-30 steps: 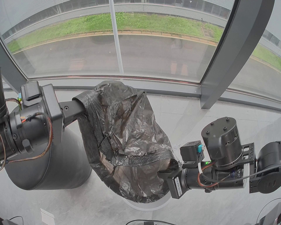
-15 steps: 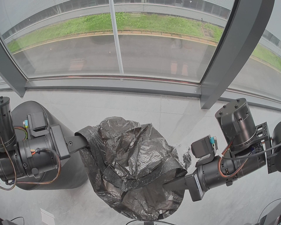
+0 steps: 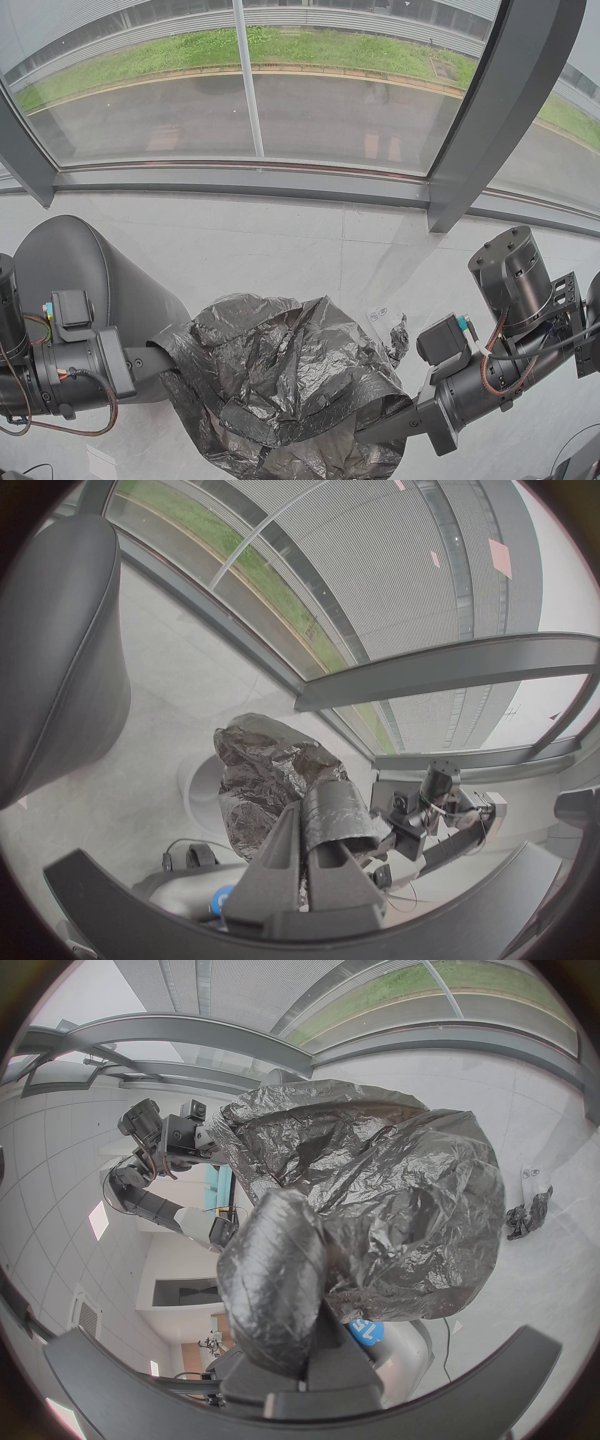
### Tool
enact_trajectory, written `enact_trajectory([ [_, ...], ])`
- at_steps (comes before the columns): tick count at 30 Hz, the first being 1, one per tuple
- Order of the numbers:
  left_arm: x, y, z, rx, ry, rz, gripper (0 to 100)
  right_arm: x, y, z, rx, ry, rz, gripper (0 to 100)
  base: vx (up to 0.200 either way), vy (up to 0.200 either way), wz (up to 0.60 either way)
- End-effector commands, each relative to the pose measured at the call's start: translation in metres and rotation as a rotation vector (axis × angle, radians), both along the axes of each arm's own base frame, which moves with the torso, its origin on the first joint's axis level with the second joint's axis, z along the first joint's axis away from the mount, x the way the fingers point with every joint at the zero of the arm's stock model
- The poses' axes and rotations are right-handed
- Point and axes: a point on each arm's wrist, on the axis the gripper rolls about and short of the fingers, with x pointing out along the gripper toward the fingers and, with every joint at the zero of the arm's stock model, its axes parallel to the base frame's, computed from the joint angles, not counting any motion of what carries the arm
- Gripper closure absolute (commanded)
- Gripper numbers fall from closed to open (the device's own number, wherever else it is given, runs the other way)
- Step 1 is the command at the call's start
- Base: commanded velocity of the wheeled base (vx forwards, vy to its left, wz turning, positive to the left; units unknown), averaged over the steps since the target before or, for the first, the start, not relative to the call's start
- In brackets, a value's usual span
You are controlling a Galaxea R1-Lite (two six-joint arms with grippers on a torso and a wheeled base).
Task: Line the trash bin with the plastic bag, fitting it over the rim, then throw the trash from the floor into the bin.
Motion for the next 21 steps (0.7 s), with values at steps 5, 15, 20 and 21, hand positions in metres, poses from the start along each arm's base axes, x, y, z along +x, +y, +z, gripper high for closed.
enact_trajectory([
  [5,-0.017,0.01,-0.001,0.0,0.054,-0.068,100,-0.009,-0.007,-0.006,0.003,0.039,0.032,100,0.0,0.0,0.0],
  [15,-0.021,0.01,-0.006,-0.002,0.166,-0.151,100,-0.017,-0.012,-0.017,-0.015,0.084,0.057,100,0.0,0.0,0.0],
  [20,-0.025,0.01,-0.004,-0.021,0.257,-0.242,100,-0.021,-0.016,-0.024,-0.015,0.128,0.075,100,0.0,0.0,0.0],
  [21,-0.025,0.01,-0.004,-0.02,0.257,-0.244,100,-0.021,-0.017,-0.024,-0.015,0.13,0.076,100,0.0,0.0,0.0],
])
